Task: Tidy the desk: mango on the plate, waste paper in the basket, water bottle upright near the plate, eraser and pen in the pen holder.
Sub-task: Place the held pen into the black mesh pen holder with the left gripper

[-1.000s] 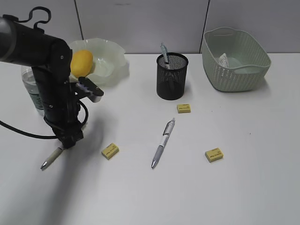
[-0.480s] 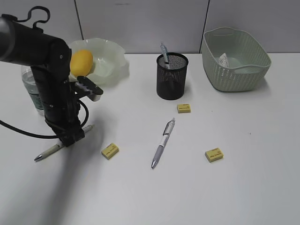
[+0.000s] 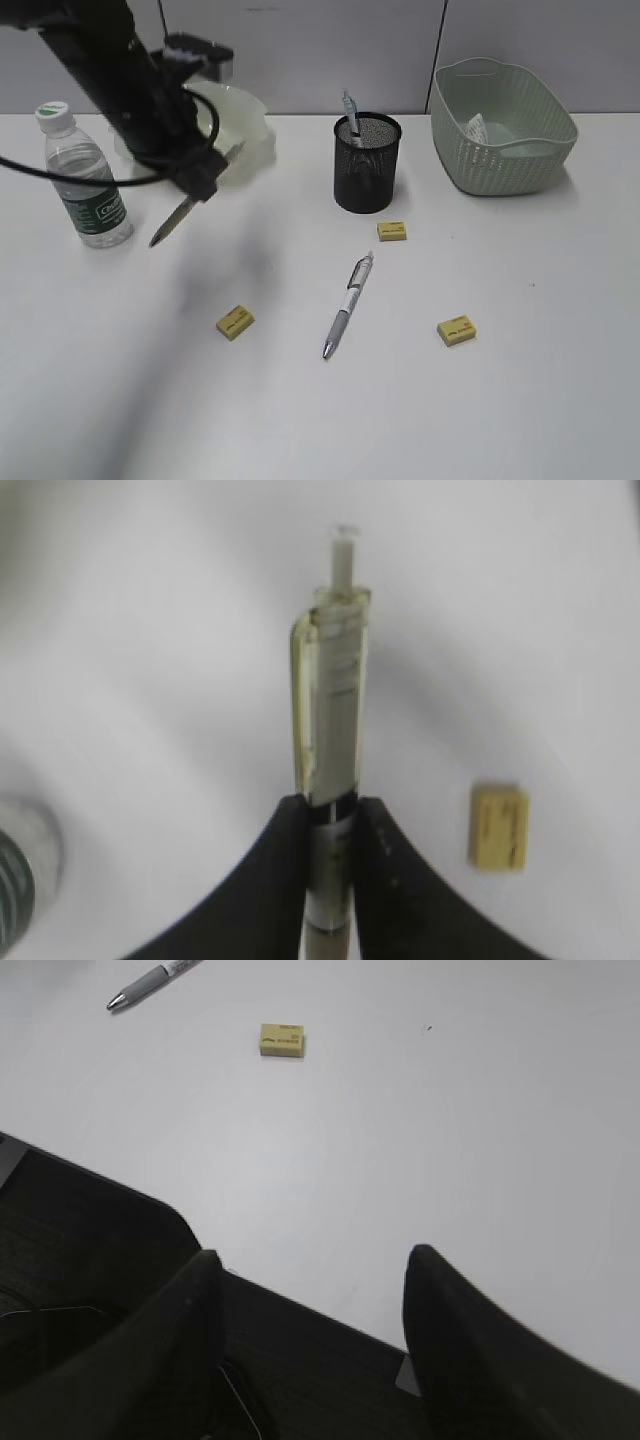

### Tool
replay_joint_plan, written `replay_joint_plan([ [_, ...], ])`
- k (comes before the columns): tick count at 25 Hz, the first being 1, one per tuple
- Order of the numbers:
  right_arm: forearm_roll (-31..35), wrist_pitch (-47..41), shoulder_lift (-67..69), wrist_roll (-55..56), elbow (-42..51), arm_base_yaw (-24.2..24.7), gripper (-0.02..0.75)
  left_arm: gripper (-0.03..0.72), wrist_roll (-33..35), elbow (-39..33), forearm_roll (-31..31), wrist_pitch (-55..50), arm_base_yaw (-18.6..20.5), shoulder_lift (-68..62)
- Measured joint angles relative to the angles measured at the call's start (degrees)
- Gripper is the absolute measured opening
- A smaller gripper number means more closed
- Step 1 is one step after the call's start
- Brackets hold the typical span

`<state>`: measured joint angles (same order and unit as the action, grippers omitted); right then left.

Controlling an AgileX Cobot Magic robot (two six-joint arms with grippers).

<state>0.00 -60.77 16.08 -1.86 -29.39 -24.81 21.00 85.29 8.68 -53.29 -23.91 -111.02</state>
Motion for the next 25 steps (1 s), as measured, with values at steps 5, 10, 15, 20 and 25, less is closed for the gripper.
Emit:
replay_joint_plan([
  [5, 0.0, 0.0, 0.0, 0.0, 0.0, 0.0, 0.456, 0.102, 0.0, 7.07, 11.85, 11.37, 0.0, 1.58],
  [10, 0.0, 0.0, 0.0, 0.0, 0.0, 0.0, 0.456, 0.102, 0.0, 8.54, 22.15, 27.94, -1.8, 1.58],
  [15, 0.0, 0.0, 0.0, 0.0, 0.0, 0.0, 0.456, 0.102, 0.0, 8.54, 23.12, 41.18, -7.22, -0.35],
  [20, 0.0, 0.0, 0.0, 0.0, 0.0, 0.0, 0.456, 0.102, 0.0, 8.54, 23.95, 53.95, -11.88, -5.14],
  [25, 0.0, 0.0, 0.0, 0.0, 0.0, 0.0, 0.447, 0.102, 0.0, 8.54, 23.95, 60.06, -14.11, -10.36],
])
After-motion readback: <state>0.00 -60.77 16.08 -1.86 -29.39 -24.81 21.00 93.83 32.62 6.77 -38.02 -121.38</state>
